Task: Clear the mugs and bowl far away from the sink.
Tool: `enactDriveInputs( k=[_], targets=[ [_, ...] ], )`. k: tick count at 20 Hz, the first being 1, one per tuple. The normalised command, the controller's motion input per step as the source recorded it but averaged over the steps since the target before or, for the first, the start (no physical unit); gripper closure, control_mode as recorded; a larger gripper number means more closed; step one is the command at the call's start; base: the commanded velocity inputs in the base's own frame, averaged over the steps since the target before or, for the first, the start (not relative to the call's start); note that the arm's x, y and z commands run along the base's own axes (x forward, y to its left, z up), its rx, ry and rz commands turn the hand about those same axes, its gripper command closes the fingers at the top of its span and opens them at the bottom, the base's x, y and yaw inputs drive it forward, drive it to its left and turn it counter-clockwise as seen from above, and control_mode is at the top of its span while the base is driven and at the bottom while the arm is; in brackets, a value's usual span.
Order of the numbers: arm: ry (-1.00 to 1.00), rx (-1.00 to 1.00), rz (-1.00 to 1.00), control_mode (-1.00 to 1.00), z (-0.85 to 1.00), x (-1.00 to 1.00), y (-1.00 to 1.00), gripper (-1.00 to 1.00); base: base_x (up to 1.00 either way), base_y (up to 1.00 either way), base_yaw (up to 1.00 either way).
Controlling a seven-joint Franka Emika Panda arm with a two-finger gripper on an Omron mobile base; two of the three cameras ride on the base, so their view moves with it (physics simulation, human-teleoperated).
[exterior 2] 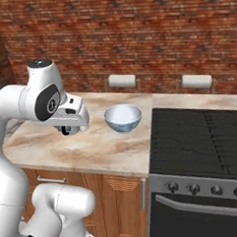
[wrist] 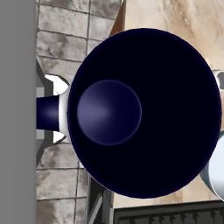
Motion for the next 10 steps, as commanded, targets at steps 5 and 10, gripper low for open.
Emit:
enactDriveInputs(
  k=[5,10],
  targets=[
    [0.0,0.0,0.0,1.0,0.0,0.0,0.0,1.0,0.03,0.0,-0.29],
    [0.0,0.0,0.0,1.0,0.0,0.0,0.0,1.0,0.23,0.14,-0.21]
  ],
)
